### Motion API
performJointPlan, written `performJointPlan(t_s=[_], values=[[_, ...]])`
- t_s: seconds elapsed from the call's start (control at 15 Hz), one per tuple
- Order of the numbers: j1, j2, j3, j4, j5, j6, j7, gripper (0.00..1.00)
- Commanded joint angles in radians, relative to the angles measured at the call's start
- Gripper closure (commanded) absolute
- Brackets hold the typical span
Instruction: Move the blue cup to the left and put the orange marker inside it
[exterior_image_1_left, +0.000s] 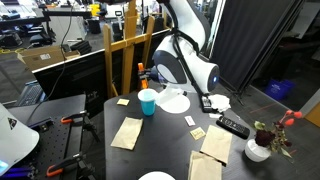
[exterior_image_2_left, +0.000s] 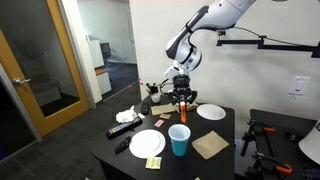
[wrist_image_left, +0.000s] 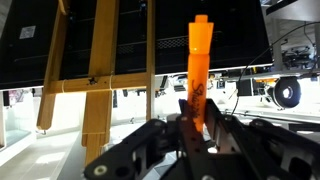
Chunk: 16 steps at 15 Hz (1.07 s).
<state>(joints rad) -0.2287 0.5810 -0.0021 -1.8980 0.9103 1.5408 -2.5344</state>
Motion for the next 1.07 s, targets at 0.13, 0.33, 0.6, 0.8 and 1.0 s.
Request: performJointPlan(t_s=[0.13, 0.33, 0.6, 0.8, 1.0], values=[[-0.088, 0.072, 0.09, 0.071, -0.012, -0.014, -0.063, 0.95], [-0.145, 0.111, 0.157, 0.101, -0.022, -0.008, -0.07, 0.95], [-0.195, 0.159, 0.207, 0.127, -0.029, -0.007, -0.07, 0.95], [-0.197, 0.183, 0.197, 0.133, -0.024, -0.008, -0.07, 0.95], [-0.196, 0.2, 0.192, 0.138, -0.022, -0.007, -0.07, 0.95]])
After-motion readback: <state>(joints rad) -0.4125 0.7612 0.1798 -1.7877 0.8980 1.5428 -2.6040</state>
